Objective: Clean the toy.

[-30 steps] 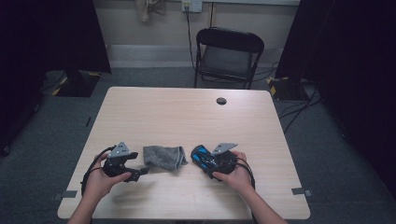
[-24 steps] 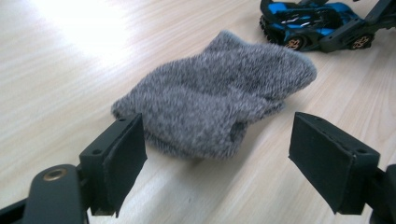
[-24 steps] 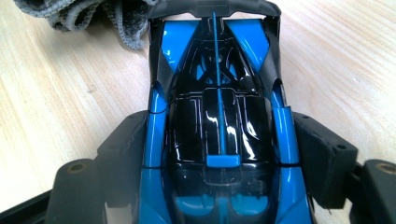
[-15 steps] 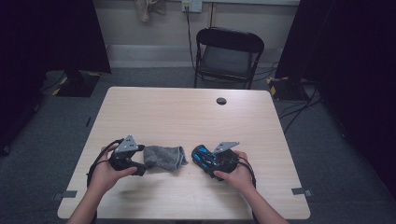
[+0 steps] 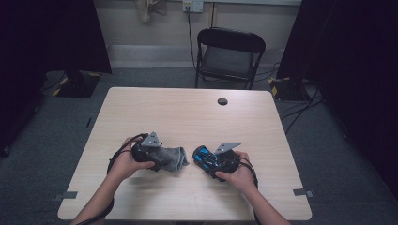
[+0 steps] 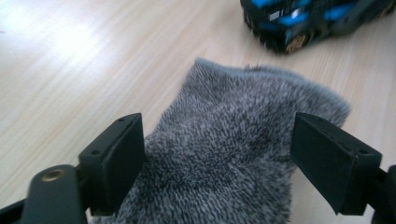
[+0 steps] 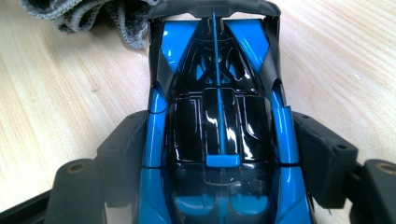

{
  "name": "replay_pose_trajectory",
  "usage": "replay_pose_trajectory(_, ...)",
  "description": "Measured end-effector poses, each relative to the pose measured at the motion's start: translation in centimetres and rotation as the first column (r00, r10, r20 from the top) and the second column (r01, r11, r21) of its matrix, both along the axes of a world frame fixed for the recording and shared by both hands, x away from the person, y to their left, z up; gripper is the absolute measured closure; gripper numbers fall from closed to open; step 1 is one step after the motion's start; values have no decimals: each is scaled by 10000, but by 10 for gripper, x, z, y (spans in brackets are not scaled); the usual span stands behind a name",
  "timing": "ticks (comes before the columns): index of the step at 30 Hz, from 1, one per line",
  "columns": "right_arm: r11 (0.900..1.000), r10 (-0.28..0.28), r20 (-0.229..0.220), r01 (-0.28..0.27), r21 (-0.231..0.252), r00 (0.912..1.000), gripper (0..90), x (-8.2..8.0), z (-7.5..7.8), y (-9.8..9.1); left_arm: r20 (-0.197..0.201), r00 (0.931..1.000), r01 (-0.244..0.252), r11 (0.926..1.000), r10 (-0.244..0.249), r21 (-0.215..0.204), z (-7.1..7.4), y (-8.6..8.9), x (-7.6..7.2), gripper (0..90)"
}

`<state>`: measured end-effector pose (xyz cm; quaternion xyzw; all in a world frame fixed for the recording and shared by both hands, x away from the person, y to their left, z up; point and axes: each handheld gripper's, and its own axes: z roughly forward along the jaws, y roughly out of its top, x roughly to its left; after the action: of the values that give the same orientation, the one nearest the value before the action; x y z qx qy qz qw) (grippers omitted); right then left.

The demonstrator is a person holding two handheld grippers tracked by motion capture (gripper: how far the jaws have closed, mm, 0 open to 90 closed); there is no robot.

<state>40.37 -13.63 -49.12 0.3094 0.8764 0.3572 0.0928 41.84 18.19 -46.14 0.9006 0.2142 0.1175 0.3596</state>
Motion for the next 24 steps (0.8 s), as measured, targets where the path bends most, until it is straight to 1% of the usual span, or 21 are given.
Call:
replay_pose_trajectory(2, 10000, 7, 14, -7, -5, 10000, 262, 0, 0, 0, -98, 9997, 232, 9995, -231, 191, -6, -3, 1, 181)
replay_pose_trajectory(3, 10000, 6, 15, -6, -7, 10000, 262, 0, 0, 0, -118, 9996, 265, 9995, -263, 196, -9, -3, 1, 173)
replay_pose_trajectory(4, 10000, 2, 15, -2, -15, 10000, 262, 0, 0, 0, -239, 9995, 233, 9996, -229, 171, -15, -5, 1, 169)
replay_pose_trajectory(5, 10000, -29, 13, 29, -34, 10000, 262, 0, 0, 0, -323, 9992, 234, 9995, -227, 226, -17, -5, 1, 166)
replay_pose_trajectory(6, 10000, -34, 18, 34, -50, 10000, 262, 0, 0, 1, -302, 9992, 273, 9994, -266, 228, -21, -6, 1, 164)
replay_pose_trajectory(8, 10000, -51, -1, 51, -33, 10000, 262, 0, 0, 1, -270, 9994, 228, 9997, -226, 98, -26, -7, 0, 153)
replay_pose_trajectory(11, 9999, -85, -22, 85, -58, 10000, 262, 0, 0, 1, -225, 9996, 142, 9999, -143, -71, -30, -9, -2, 150)
replay_pose_trajectory(12, 9999, -89, -25, 89, -84, 10000, 262, 0, 1, 1, -279, 9996, -9, 9999, 5, -161, -31, -10, -3, 150)
replay_pose_trajectory(13, 9999, -94, -22, 94, -108, 10000, 262, 0, 1, 2, -308, 9995, -66, 9999, 62, -143, -30, -10, -3, 154)
replay_pose_trajectory(14, 9999, -109, -35, 109, -112, 9999, 262, 0, 1, 2, -334, 9994, -79, 9997, 71, -236, -31, -11, -5, 166)
replay_pose_trajectory(16, 9997, -115, -28, 115, -193, 9999, 262, 0, 1, 4, -400, 9992, -40, 9996, 29, -277, -29, -12, -8, 229)
replay_pose_trajectory(18, 9996, -161, -20, 160, -224, 9999, 262, 0, 1, 5, -469, 9988, 100, 9997, -111, -227, -25, -13, -13, 376)
replay_pose_trajectory(19, 9996, -162, -28, 161, -228, 9999, 262, 0, 1, 5, -537, 9985, 81, 9996, -96, -268, -24, -13, -15, 504)
replay_pose_trajectory(20, 9995, -155, -44, 154, -263, 9999, 262, 0, 2, 6, -654, 9978, -105, 9995, 85, -301, -24, -15, -17, 561)
replay_pose_trajectory(22, 9997, -154, -113, 151, -204, 9998, 262, 1, 2, 5, -716, 9970, -311, 9991, 291, -272, -22, -16, -20, 619)
replay_pose_trajectory(23, 9997, -188, -161, 185, -175, 9997, 262, 2, 2, 5, -832, 9956, -455, 9984, 426, -327, -22, -16, -21, 636)
replay_pose_trajectory(24, 9997, -188, -175, 185, -155, 9997, 263, 2, 2, 5, -1074, 9920, -718, 9964, 667, -449, -21, -15, -21, 644)
